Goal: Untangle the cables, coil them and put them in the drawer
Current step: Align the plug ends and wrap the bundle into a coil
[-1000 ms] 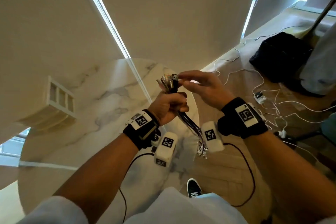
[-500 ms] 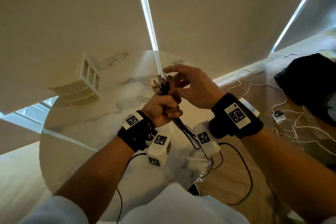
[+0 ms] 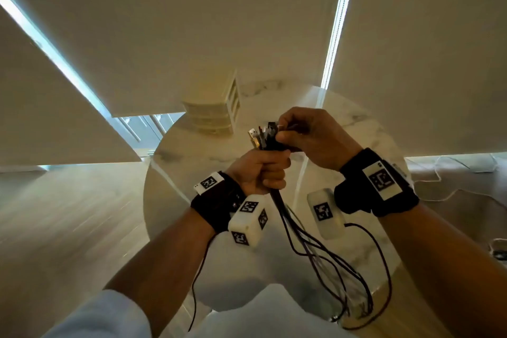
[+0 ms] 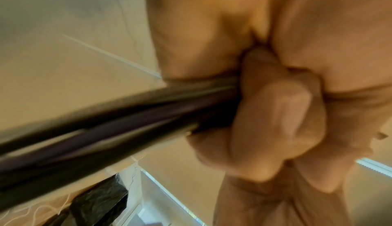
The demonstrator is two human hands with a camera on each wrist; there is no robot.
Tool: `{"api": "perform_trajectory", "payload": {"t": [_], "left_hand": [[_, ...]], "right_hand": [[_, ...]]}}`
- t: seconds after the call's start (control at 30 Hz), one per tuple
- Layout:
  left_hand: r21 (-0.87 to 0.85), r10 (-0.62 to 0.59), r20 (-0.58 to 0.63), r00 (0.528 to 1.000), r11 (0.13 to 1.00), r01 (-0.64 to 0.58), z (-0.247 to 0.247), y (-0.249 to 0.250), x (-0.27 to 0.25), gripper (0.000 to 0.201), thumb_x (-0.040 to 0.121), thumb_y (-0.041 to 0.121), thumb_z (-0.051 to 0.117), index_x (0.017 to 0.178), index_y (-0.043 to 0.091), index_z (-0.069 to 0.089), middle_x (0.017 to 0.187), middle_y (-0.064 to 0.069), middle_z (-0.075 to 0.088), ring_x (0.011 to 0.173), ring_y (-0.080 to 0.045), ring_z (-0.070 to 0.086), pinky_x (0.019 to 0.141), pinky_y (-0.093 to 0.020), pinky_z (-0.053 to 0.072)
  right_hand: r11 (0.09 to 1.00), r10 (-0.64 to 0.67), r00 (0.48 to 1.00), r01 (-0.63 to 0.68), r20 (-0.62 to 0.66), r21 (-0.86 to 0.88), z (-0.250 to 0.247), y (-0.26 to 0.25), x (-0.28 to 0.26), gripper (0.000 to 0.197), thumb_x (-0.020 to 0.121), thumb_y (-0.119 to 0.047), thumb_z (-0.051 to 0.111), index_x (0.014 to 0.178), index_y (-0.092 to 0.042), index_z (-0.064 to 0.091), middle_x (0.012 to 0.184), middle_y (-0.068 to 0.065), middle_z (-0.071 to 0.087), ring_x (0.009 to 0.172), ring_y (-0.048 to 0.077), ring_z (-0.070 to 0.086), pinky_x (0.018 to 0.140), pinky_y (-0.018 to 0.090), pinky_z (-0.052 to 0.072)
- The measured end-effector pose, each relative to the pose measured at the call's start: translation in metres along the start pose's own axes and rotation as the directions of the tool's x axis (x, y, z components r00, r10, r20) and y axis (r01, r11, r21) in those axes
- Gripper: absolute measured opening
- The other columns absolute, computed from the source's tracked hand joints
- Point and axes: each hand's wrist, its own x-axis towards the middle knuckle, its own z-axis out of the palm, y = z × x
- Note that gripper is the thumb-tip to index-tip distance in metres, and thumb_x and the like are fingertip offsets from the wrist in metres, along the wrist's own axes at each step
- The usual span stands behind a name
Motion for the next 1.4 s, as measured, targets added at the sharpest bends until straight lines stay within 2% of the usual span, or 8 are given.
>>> {"api": "perform_trajectory", "payload": {"t": [0.23, 0.43, 0.57, 0.73, 0.87, 1.03, 1.27, 1.4], "left_hand": [[0.070, 0.016, 0.094, 0.995, 0.997, -0.022, -0.022, 0.014, -0.016, 0.036, 0.092, 0.025, 0.040, 0.075, 0.015, 0.070, 0.042, 0.010, 0.033, 0.036, -0.006, 0.037, 0.055, -0.024, 0.051], [0.071, -0.001, 0.117, 0.993, 0.997, -0.007, -0.020, 0.018, -0.014, 0.032, 0.089, 0.029, 0.046, 0.069, 0.015, 0.066, 0.043, 0.010, 0.025, 0.041, -0.009, 0.014, 0.041, -0.016, 0.035], [0.086, 0.041, 0.058, 0.997, 0.995, -0.046, -0.022, 0.019, -0.010, 0.036, 0.087, 0.018, 0.044, 0.055, 0.016, 0.061, 0.041, 0.009, 0.030, 0.034, -0.003, 0.025, 0.042, -0.019, 0.037], [0.013, 0.161, -0.051, 0.986, 0.987, -0.160, -0.015, 0.028, -0.001, 0.050, 0.097, 0.017, 0.035, 0.051, 0.019, 0.056, 0.045, 0.008, 0.033, 0.036, -0.003, 0.027, 0.041, -0.017, 0.030], [-0.103, 0.373, -0.299, 0.879, 0.903, -0.418, -0.017, 0.056, 0.015, 0.043, 0.103, 0.025, 0.032, 0.067, 0.013, 0.052, 0.043, 0.004, 0.036, 0.037, -0.008, 0.036, 0.045, -0.021, 0.041], [-0.110, 0.437, -0.548, 0.713, 0.808, -0.579, -0.022, 0.076, 0.033, 0.035, 0.101, 0.032, 0.041, 0.074, 0.011, 0.050, 0.045, 0.004, 0.033, 0.042, -0.010, 0.036, 0.061, -0.027, 0.050], [0.190, 0.169, -0.584, 0.794, 0.979, -0.068, -0.047, 0.065, 0.021, 0.036, 0.086, 0.051, 0.061, 0.071, 0.018, 0.058, 0.066, 0.003, 0.057, 0.073, -0.016, 0.053, 0.075, -0.033, 0.046], [0.316, -0.015, -0.511, 0.859, 0.926, 0.205, -0.075, 0.048, -0.007, 0.088, 0.049, 0.066, 0.081, 0.117, 0.015, 0.058, 0.101, -0.005, 0.063, 0.091, -0.019, 0.058, 0.079, -0.035, 0.051]], "right_hand": [[0.998, -0.055, 0.998, 0.054, -0.041, -0.027, 0.022, -0.023, 0.024, 0.005, 0.090, -0.008, 0.060, 0.090, -0.005, 0.057, 0.079, 0.008, 0.065, 0.073, 0.026, 0.065, 0.069, 0.033, 0.057], [0.989, -0.017, 0.987, 0.041, 0.158, -0.145, 0.022, -0.035, 0.034, 0.028, 0.101, -0.028, 0.040, 0.118, -0.021, 0.060, 0.109, -0.003, 0.065, 0.095, 0.010, 0.065, 0.082, 0.023, 0.054], [0.906, -0.025, 0.976, 0.114, 0.216, -0.409, 0.031, -0.039, 0.035, 0.045, 0.100, -0.043, 0.032, 0.106, -0.010, 0.062, 0.094, 0.010, 0.066, 0.081, 0.025, 0.064, 0.073, 0.044, 0.056], [0.995, 0.064, 0.988, -0.052, 0.141, -0.088, 0.025, -0.036, 0.033, 0.050, 0.099, -0.049, 0.024, 0.142, -0.028, 0.036, 0.098, -0.010, 0.056, 0.081, 0.003, 0.058, 0.068, 0.018, 0.051], [0.967, 0.210, 0.956, -0.234, 0.206, 0.098, 0.024, -0.016, 0.028, 0.058, 0.096, -0.033, 0.051, 0.147, -0.032, 0.022, 0.112, 0.006, 0.063, 0.099, 0.020, 0.065, 0.088, 0.040, 0.056], [0.957, 0.280, 0.960, -0.279, 0.007, 0.081, 0.043, -0.002, 0.029, 0.060, 0.094, -0.023, 0.057, 0.145, -0.022, 0.026, 0.086, 0.010, 0.063, 0.065, 0.016, 0.058, 0.062, 0.030, 0.052], [0.890, 0.127, 0.987, -0.156, -0.096, -0.428, 0.039, 0.005, 0.031, 0.035, 0.100, -0.032, 0.039, 0.092, -0.008, 0.063, 0.066, -0.002, 0.054, 0.059, 0.016, 0.050, 0.055, 0.027, 0.038], [0.847, 0.192, 0.981, -0.182, -0.032, -0.500, 0.015, 0.008, 0.034, 0.033, 0.100, -0.032, 0.040, 0.085, -0.013, 0.062, 0.063, -0.003, 0.052, 0.055, 0.015, 0.048, 0.055, 0.028, 0.039]]}}
